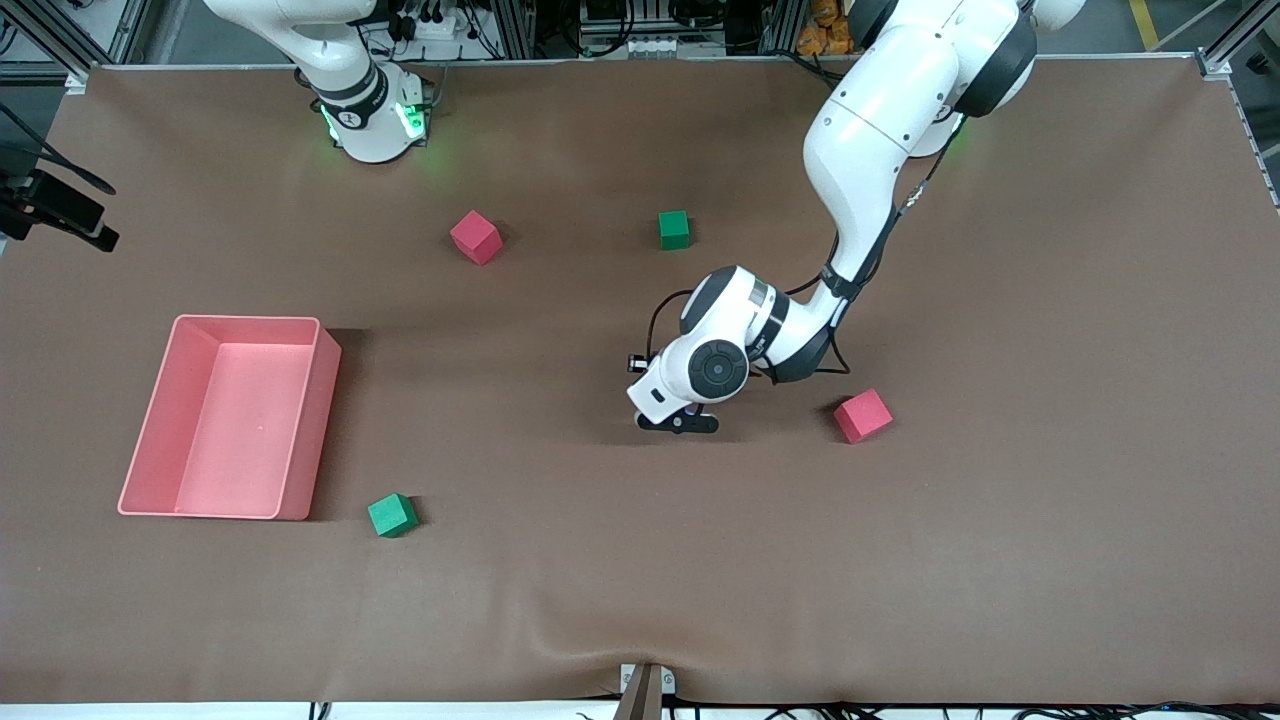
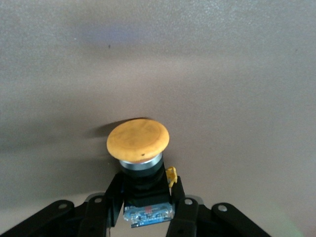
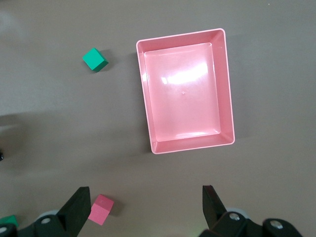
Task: Place and upright button with both arms
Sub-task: 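Lift the button with the left gripper and move it toward the arm bases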
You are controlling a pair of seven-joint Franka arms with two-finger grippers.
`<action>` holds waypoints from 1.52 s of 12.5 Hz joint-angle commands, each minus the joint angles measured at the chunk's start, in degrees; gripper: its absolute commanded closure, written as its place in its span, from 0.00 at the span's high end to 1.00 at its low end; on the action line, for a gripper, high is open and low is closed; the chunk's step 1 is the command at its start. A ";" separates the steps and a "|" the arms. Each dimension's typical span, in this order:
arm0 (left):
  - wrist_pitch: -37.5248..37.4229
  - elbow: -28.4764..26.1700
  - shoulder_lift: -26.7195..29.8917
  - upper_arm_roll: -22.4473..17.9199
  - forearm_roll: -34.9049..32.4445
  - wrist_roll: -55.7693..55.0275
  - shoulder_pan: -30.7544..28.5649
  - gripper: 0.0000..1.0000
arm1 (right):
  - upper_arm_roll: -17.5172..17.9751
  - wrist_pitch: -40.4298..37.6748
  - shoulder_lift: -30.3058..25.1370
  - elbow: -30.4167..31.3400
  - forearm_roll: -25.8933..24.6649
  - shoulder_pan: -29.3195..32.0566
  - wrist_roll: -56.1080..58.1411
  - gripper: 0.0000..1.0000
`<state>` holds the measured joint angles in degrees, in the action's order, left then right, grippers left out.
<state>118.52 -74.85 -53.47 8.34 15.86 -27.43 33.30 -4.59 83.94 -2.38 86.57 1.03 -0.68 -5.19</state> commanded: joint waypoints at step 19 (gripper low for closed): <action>11.82 0.76 0.13 -16.69 -63.88 -78.43 32.43 0.00 | 1.52 -1.24 0.53 -1.41 -0.95 0.59 1.06 1.00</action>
<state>129.21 -73.89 -51.26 -7.07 -39.54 -97.31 63.55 -3.50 83.68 -2.38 86.49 1.01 -0.59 -4.83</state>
